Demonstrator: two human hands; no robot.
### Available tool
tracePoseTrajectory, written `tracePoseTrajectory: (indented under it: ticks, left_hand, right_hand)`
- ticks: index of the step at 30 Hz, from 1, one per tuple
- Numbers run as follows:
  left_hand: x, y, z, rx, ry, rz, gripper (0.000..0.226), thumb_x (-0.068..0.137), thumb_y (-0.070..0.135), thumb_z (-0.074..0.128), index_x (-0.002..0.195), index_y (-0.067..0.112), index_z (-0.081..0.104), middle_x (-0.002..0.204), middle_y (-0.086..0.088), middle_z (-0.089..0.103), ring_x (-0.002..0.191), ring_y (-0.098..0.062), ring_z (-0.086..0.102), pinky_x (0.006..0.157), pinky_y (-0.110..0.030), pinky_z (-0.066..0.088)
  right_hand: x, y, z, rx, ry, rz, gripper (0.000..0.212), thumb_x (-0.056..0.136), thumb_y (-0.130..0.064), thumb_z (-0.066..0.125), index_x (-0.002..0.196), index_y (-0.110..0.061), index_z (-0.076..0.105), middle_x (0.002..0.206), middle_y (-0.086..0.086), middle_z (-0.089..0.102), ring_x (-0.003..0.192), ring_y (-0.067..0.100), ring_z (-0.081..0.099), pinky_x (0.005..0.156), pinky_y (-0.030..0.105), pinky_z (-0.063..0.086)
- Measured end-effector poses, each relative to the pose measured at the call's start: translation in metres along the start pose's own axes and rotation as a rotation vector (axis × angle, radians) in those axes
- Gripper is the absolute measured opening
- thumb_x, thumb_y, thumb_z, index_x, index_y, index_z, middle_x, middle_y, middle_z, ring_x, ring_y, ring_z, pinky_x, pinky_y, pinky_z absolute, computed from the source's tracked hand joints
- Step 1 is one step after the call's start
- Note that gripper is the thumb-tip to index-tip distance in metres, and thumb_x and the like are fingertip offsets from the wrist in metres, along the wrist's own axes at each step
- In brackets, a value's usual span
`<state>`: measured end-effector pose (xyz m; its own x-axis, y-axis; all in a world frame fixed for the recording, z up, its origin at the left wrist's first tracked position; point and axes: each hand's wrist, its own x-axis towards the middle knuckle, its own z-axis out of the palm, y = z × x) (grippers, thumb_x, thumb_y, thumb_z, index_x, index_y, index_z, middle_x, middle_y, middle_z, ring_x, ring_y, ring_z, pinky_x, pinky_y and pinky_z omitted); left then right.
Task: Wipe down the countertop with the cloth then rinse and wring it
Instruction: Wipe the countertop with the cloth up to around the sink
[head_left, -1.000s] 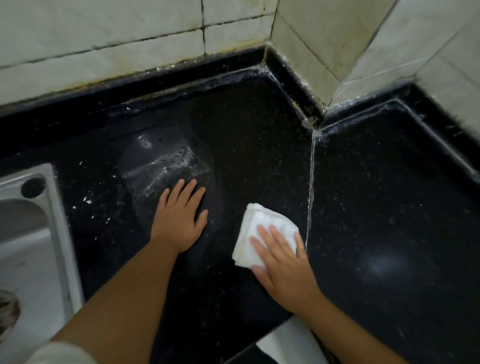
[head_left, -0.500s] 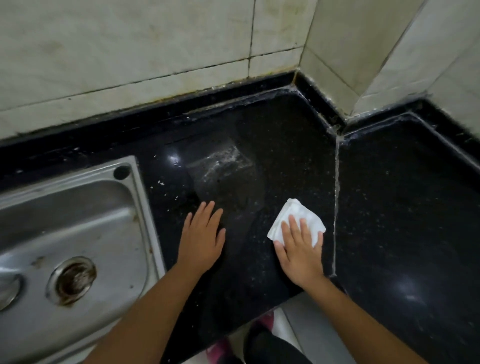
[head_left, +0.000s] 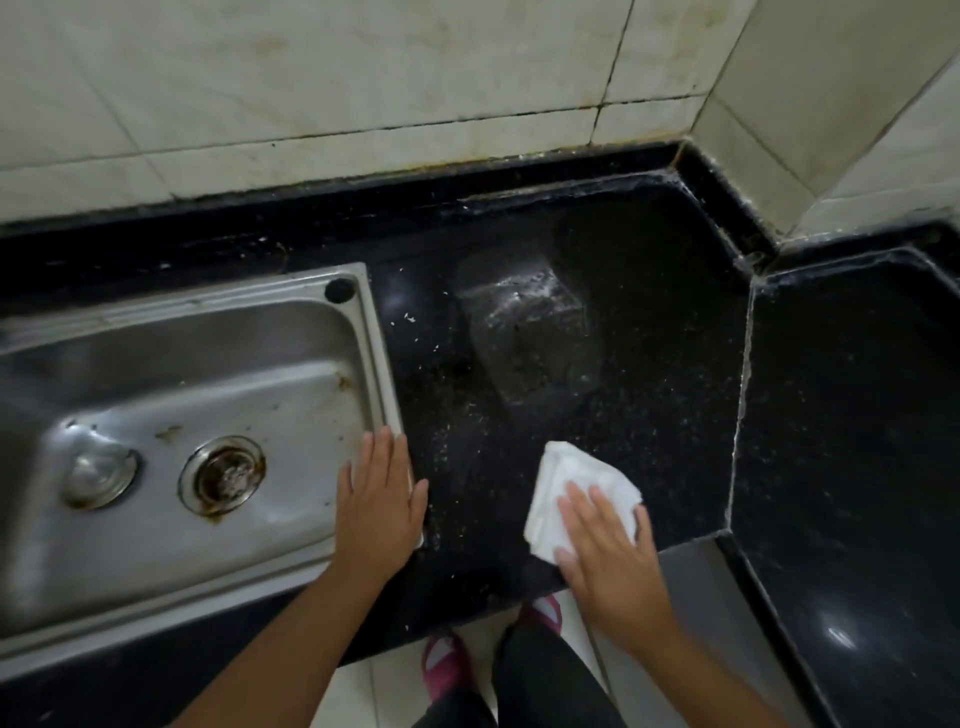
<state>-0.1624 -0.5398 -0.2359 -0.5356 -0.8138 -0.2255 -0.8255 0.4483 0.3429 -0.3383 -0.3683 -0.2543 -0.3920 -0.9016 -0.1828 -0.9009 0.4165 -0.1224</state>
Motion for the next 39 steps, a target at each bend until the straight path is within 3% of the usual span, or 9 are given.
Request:
tracePoseTrajectory:
  ticks: [4, 8, 15, 19, 23, 27, 30, 33, 39]
  left_hand:
    - [-0.006, 0.001, 0.006, 0.04, -0.028, -0.022, 0.086, 0.091, 0.051, -0.013, 0.135, 0.001, 0.041, 0.143, -0.017, 0.039, 0.132, -0.033, 0.038, 0.102, -0.052, 0.031]
    - [-0.005, 0.001, 0.004, 0.068, -0.02, 0.004, 0.092, 0.079, 0.055, -0.03, 0.143, 0.008, 0.016, 0.151, -0.008, 0.013, 0.14, -0.021, 0.013, 0.109, -0.041, 0.012]
    - [-0.004, 0.001, 0.006, 0.193, -0.108, -0.03, 0.07, 0.098, 0.034, 0.0, 0.118, 0.005, 0.06, 0.124, -0.012, 0.061, 0.113, -0.028, 0.059, 0.082, -0.052, 0.05]
    - [-0.008, 0.002, 0.0, 0.196, -0.086, 0.01, 0.067, 0.098, 0.036, 0.002, 0.118, 0.008, 0.06, 0.124, -0.013, 0.061, 0.113, -0.028, 0.06, 0.083, -0.052, 0.049]
    - [-0.015, -0.004, -0.005, 0.205, -0.004, 0.098, 0.048, 0.087, 0.034, 0.03, 0.121, 0.011, 0.053, 0.125, -0.014, 0.06, 0.115, -0.03, 0.058, 0.086, -0.051, 0.047]
    - [-0.015, 0.006, 0.0, 0.183, 0.112, 0.154, 0.047, 0.08, 0.03, 0.034, 0.122, 0.012, 0.048, 0.126, -0.013, 0.059, 0.123, -0.031, 0.047, 0.091, -0.048, 0.044]
    - [-0.009, 0.036, 0.003, 0.152, 0.021, 0.223, 0.047, 0.078, 0.028, 0.034, 0.11, 0.012, 0.065, 0.12, -0.011, 0.063, 0.115, -0.029, 0.058, 0.085, -0.045, 0.05]
    - [0.001, 0.075, 0.012, 0.104, 0.039, 0.325, 0.043, 0.076, 0.026, 0.036, 0.101, 0.016, 0.07, 0.116, -0.005, 0.067, 0.109, -0.024, 0.063, 0.085, -0.038, 0.051]
    - [0.027, 0.157, 0.033, 0.091, -0.05, 0.293, 0.051, 0.095, 0.027, 0.03, 0.144, 0.012, 0.028, 0.155, -0.007, 0.016, 0.144, -0.025, 0.01, 0.115, -0.034, 0.004]
  right_hand:
    - [0.031, 0.032, -0.031, -0.014, -0.046, 0.248, 0.068, 0.09, -0.055, -0.009, 0.146, -0.025, 0.014, 0.155, -0.006, 0.013, 0.143, 0.012, 0.001, 0.11, 0.058, 0.01]
    - [0.085, 0.004, -0.046, 0.08, -0.182, 0.334, 0.054, 0.099, -0.04, 0.013, 0.147, -0.022, -0.002, 0.156, -0.003, -0.012, 0.143, 0.019, -0.012, 0.111, 0.055, -0.006]
    - [0.055, -0.078, -0.005, -0.013, -0.106, -0.113, 0.061, 0.098, -0.039, -0.002, 0.127, -0.02, 0.048, 0.131, 0.001, 0.057, 0.127, 0.025, 0.042, 0.105, 0.055, 0.025]
    - [0.016, -0.032, 0.0, -0.072, -0.057, -0.21, 0.051, 0.097, -0.044, 0.003, 0.129, -0.028, 0.039, 0.141, -0.006, 0.041, 0.142, 0.009, 0.008, 0.108, 0.047, 0.008]
    - [0.034, 0.004, -0.019, -0.044, -0.081, 0.017, 0.062, 0.093, -0.054, -0.001, 0.136, -0.023, 0.033, 0.147, 0.001, 0.037, 0.141, 0.015, 0.008, 0.099, 0.061, 0.03]
    - [0.051, -0.019, -0.028, 0.139, -0.191, -0.044, 0.079, 0.065, -0.059, -0.011, 0.135, -0.023, -0.021, 0.138, -0.012, -0.027, 0.129, 0.005, -0.028, 0.112, 0.039, -0.012]
    - [0.037, 0.0, -0.036, 0.386, -0.099, -0.058, 0.072, 0.077, -0.051, 0.008, 0.141, -0.021, 0.0, 0.143, -0.016, 0.001, 0.136, 0.002, 0.0, 0.11, 0.022, -0.009]
    - [0.025, 0.042, -0.041, 0.383, 0.198, 0.036, 0.055, 0.084, -0.026, 0.033, 0.132, -0.002, 0.044, 0.136, 0.008, 0.045, 0.129, 0.032, 0.04, 0.106, 0.041, 0.021]
    - [0.043, 0.098, -0.046, 0.192, 0.13, 0.259, 0.058, 0.091, -0.042, 0.025, 0.142, -0.015, 0.03, 0.153, 0.006, 0.02, 0.143, 0.024, 0.005, 0.114, 0.047, 0.002]
